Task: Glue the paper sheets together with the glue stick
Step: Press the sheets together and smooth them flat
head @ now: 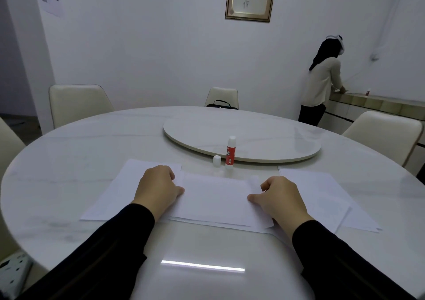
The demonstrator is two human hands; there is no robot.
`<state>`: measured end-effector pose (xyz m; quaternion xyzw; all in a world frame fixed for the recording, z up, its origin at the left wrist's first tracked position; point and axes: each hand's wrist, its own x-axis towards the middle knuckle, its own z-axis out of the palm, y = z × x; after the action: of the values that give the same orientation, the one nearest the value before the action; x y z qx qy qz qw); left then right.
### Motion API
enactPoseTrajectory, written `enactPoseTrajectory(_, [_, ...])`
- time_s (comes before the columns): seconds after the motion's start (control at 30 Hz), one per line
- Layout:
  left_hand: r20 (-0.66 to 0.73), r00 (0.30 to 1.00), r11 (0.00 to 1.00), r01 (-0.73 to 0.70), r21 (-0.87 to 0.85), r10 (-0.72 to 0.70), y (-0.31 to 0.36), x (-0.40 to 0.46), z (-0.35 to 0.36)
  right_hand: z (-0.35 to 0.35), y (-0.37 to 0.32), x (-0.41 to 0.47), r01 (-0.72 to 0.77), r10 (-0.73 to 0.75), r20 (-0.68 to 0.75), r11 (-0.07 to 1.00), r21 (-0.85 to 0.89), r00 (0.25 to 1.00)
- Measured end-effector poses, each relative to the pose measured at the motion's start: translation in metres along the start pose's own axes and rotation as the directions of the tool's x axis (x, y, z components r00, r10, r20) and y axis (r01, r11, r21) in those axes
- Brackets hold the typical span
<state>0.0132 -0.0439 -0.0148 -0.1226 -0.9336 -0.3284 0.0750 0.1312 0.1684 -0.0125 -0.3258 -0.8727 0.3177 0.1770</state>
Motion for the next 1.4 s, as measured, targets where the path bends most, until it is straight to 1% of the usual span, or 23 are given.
enactPoseTrajectory(0.13, [0.043, 0.998, 0.998, 0.05, -0.039, -0.049, 0.005, 0.001, 0.0, 0.0, -0.002, -0.003, -0.012, 0.01, -0.05, 0.999, -0.045, 0.999])
enactPoseTrajectory(0.27, [0.094, 0.991, 0.994, 0.102, -0.034, -0.098, 0.006, 0.003, -0.001, 0.001, -0.001, -0.002, -0.015, 0.013, -0.04, 0.998, -0.054, 0.999])
enactPoseTrajectory(0.4, [0.113, 0.991, 0.997, 0.071, -0.014, -0.069, 0.005, 0.004, -0.001, 0.002, 0.003, 0.001, -0.012, 0.012, -0.023, 0.999, -0.03, 1.0])
enactPoseTrajectory(0.53, [0.125, 0.99, 0.996, 0.075, -0.055, -0.068, 0.003, 0.004, 0.001, 0.001, 0.005, 0.005, -0.035, 0.035, 0.012, 0.999, 0.034, 0.999])
enactPoseTrajectory(0.73, [0.12, 0.991, 0.998, 0.057, -0.036, -0.052, 0.001, 0.004, 0.002, 0.002, 0.009, 0.007, -0.016, 0.014, 0.03, 0.997, 0.076, 0.999])
enactPoseTrajectory(0.8, [0.13, 0.989, 0.997, 0.073, -0.033, -0.068, 0.003, 0.004, 0.002, 0.002, 0.009, 0.007, -0.013, 0.009, 0.039, 0.996, 0.087, 0.999])
enactPoseTrajectory(0.93, [0.187, 0.971, 0.989, 0.147, 0.011, -0.147, 0.009, 0.005, -0.002, 0.001, 0.009, 0.006, -0.004, 0.001, 0.026, 0.995, 0.101, 1.0])
enactPoseTrajectory(1.03, [0.224, 0.961, 0.98, 0.183, -0.073, -0.163, 0.009, 0.005, -0.003, 0.001, 0.008, 0.005, -0.004, 0.001, 0.024, 0.992, 0.122, 1.0])
enactPoseTrajectory(1.13, [0.198, 0.97, 0.947, 0.192, -0.258, -0.142, 0.008, 0.003, -0.001, 0.0, 0.008, 0.004, -0.019, 0.013, 0.04, 0.988, 0.156, 0.999])
enactPoseTrajectory(1.23, [0.184, 0.974, 0.879, 0.204, -0.432, -0.136, 0.008, 0.0, -0.002, -0.002, 0.01, 0.003, -0.037, 0.025, 0.06, 0.977, 0.209, 0.998])
enactPoseTrajectory(1.3, [0.213, 0.966, 0.815, 0.237, -0.528, -0.143, 0.008, -0.002, -0.004, -0.004, 0.011, 0.003, -0.044, 0.028, 0.073, 0.973, 0.226, 0.997])
enactPoseTrajectory(1.4, [0.262, 0.951, 0.728, 0.297, -0.618, -0.165, 0.007, -0.004, -0.007, -0.005, 0.011, 0.005, -0.059, 0.043, 0.069, 0.964, 0.258, 0.997])
